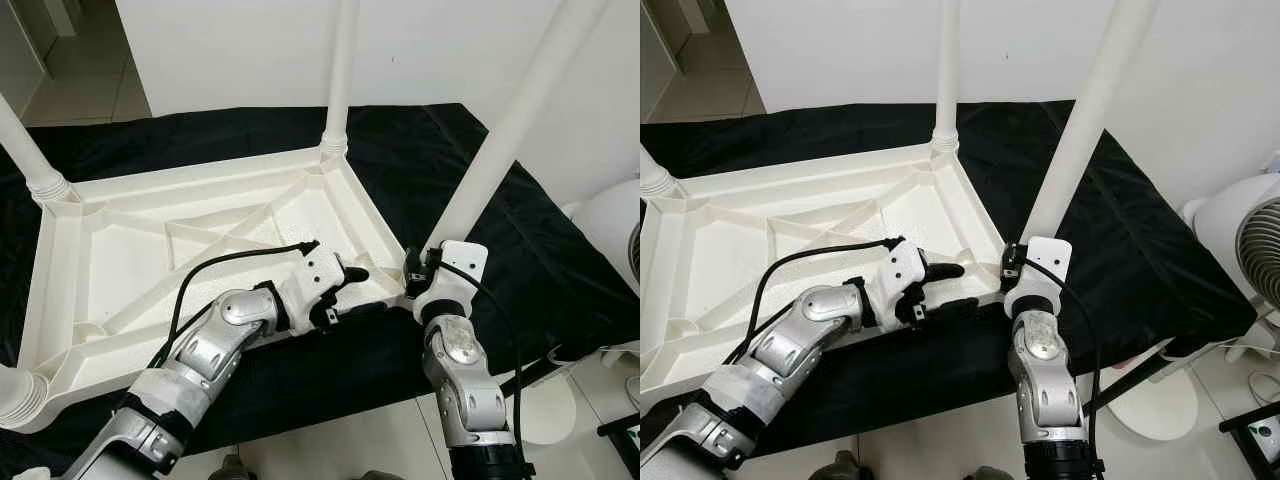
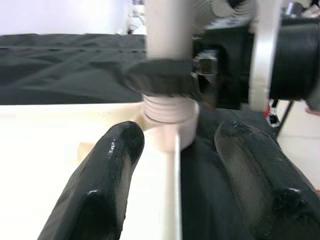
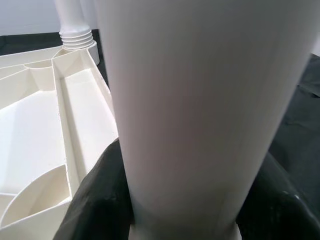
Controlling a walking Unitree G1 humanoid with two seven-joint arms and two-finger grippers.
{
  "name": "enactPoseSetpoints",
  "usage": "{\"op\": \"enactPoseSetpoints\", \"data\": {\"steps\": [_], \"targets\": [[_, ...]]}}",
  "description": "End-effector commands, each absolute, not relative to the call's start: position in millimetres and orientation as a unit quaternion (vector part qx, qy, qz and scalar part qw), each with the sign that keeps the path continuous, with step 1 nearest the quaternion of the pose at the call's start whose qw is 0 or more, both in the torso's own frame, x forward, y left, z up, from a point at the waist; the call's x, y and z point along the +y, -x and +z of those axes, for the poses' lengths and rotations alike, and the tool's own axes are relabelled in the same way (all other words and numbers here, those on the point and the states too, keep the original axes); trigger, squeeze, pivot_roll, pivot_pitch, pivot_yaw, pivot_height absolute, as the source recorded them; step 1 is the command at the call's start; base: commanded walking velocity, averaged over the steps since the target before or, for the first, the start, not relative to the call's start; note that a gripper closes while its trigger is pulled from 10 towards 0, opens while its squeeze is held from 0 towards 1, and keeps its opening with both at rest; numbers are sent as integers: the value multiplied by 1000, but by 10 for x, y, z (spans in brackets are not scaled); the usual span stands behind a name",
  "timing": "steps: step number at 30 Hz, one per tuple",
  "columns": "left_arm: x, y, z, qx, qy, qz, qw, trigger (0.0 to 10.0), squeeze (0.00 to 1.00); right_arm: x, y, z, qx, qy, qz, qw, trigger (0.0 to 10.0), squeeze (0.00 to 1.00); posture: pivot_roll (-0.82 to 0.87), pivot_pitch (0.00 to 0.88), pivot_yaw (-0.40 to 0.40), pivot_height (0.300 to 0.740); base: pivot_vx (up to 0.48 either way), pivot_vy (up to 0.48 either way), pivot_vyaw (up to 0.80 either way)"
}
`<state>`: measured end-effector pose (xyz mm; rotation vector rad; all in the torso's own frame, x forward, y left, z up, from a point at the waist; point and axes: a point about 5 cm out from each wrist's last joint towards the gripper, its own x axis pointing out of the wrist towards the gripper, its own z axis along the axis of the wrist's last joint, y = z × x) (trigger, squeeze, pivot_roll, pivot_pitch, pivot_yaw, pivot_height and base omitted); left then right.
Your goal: Building children table
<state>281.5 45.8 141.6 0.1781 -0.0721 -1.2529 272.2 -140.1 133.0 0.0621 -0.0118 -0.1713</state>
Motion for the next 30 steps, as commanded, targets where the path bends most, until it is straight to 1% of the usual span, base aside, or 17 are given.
{"op": "enactPoseSetpoints", "data": {"steps": [1, 2, 3, 8, 9, 10, 11, 12, 13, 18, 19, 20, 22, 26, 30], "targets": [[466, -2798, 1417, -29, -83, -617, 782, 10000, 0, -1364, -2688, 1327, -4, -56, -95, 994, 10000, 1000, -19, 0, -20, 740, 0, 0, 0], [466, -2798, 1417, -29, -83, -617, 782, 10000, 0, -1364, -2688, 1327, -4, -56, -95, 994, 10000, 1000, -19, 0, -20, 740, 0, 0, 0], [482, -2812, 1431, -31, -88, -616, 782, 10000, 0, -1385, -2677, 1370, -19, -48, -63, 997, 10000, 1000, -25, 0, -16, 740, 0, 0, 0], [493, -2820, 1453, -34, -89, -616, 782, 10000, 0, -1419, -2665, 1400, -29, -30, -36, 998, 10000, 1000, -28, 0, -13, 740, 0, 0, 0], [493, -2831, 1468, -36, -91, -616, 781, 10000, 0, -1538, -2638, 1426, -35, -17, -9, 999, 10000, 0, -31, 2, -11, 740, 0, 0, 0], [494, -2835, 1476, -37, -91, -617, 781, 10000, 0, -1596, -2625, 1435, -34, -17, 6, 999, 10000, 0, -33, 5, -6, 740, 0, 0, 0], [494, -2835, 1476, -37, -91, -617, 781, 10000, 0, -1596, -2625, 1435, -34, -17, 6, 999, 10000, 0, -33, 5, -6, 740, 0, 0, 0], [492, -2832, 1490, -40, -90, -621, 778, 10000, 0, -1689, -2611, 1446, -35, -15, 25, 999, 10000, 0, -33, 5, -6, 740, 0, 0, 0], [495, -2826, 1494, -39, -93, -625, 774, 10000, 0, -1728, -2617, 1446, -34, -5, 45, 998, 10000, 0, -40, 13, 3, 740, 0, 0, 0], [502, -2818, 1501, -39, -97, -629, 770, 10000, 0, -1796, -2642, 1447, -31, 5, 79, 996, 10000, 0, -42, 18, 7, 740, 0, 0, 0], [513, -2814, 1507, -38, -99, -632, 768, 10000, 0, -1865, -2681, 1453, -24, 26, 122, 992, 10000, 0, -44, 22, 7, 740, 0, 0, 0], [513, -2814, 1507, -38, -99, -632, 768, 10000, 0, -1865, -2681, 1453, -24, 26, 122, 992, 10000, 0, -44, 22, 7, 740, 0, 0, 0], [520, -2782, 1477, -33, -112, -642, 758, 10000, 0, -1924, -2741, 1437, -11, 57, 187, 981, 10000, 0, -41, 24, 1, 740, 0, 0, 0], [514, -2764, 1447, -34, -122, -643, 755, 10000, 0, -1914, -2768, 1420, -2, 61, 219, 974, 10000, 0, -42, 18, -3, 740, 0, 0, 0], [485, -2767, 1459, -35, -116, -641, 758, 10000, 0, -1844, -2852, 1386, 18, 95, 270, 958, 10000, 0, -26, 9, -15, 740, 0, 0, 0]]}}
